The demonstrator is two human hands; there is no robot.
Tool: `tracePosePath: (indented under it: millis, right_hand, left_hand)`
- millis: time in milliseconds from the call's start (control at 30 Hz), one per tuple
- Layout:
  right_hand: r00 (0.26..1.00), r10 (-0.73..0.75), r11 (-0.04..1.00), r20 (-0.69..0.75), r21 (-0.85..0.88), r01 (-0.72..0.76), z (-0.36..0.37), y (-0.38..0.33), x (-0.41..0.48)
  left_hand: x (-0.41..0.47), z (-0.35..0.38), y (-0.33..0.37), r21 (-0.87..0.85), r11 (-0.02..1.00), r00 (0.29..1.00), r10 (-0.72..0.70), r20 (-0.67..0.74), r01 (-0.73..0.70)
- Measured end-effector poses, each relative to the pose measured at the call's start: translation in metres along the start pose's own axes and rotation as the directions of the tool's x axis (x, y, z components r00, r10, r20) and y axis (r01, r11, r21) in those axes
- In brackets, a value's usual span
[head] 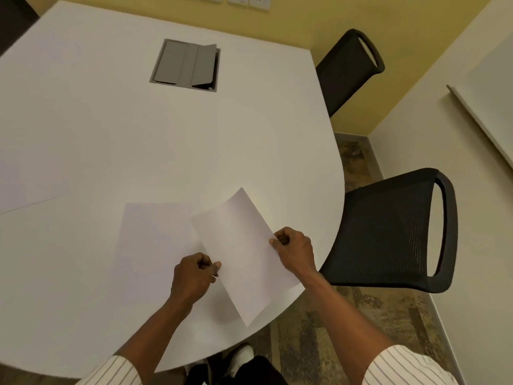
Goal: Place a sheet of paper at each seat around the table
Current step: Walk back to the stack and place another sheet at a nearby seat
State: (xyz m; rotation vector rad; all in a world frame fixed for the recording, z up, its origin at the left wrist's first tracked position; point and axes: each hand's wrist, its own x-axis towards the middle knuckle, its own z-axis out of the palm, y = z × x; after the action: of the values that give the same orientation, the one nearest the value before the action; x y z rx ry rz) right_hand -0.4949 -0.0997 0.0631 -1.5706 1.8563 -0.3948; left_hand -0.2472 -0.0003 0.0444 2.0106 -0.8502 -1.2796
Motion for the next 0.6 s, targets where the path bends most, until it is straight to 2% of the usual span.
tracePosePath:
  millis: [333, 600]
  right_hand:
    - [0.999, -0.039, 0.993, -0.036, -0.113, 0.035, -0.041, -0.008, 0.072]
    - [0.994, -0.08, 0.963, 0.071, -0.254, 0.096, -0.065, -0.004, 0.168]
  left_hand:
    - [0.032, 0.035, 0.043, -0.036, 0.999, 1.0, -0.003, 0.009, 0.003]
    - [0.067, 0.1, 0.066, -0.132, 0.984, 0.991, -0.127, -0.033, 0.122]
